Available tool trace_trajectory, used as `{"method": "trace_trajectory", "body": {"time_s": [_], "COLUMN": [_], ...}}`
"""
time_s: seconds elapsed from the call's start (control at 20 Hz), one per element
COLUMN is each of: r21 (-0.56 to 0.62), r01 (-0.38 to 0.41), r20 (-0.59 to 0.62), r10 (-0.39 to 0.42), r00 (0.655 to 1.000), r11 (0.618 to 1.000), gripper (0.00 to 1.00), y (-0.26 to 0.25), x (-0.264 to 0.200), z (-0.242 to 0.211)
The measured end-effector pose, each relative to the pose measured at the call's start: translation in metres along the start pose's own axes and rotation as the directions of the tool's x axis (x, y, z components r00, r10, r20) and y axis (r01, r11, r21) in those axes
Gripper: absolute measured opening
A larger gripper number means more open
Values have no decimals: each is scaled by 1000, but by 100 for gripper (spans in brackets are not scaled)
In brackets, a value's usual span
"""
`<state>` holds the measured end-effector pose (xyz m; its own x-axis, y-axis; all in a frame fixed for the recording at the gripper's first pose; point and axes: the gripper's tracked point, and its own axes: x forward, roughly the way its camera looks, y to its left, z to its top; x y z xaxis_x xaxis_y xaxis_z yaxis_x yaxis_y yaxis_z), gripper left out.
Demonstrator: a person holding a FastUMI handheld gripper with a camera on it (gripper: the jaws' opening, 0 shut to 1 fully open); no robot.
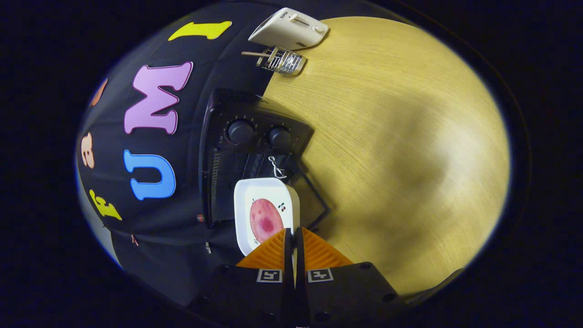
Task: Open the toaster oven, put the food inside, and close the toaster oven door.
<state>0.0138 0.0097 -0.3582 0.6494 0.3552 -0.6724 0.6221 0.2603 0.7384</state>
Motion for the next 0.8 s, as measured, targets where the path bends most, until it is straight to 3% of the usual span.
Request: {"method": "trace_trajectory", "body": {"time_s": [0.35, 0.8], "r21": [168, 389], "r01": [18, -16], "r20": [98, 252], "r10": [-35, -89], "r00": [995, 964], "r11": [986, 921], "gripper": [6, 6], "y": [48, 77], "x": [75, 122], "z": [-17, 1]}}
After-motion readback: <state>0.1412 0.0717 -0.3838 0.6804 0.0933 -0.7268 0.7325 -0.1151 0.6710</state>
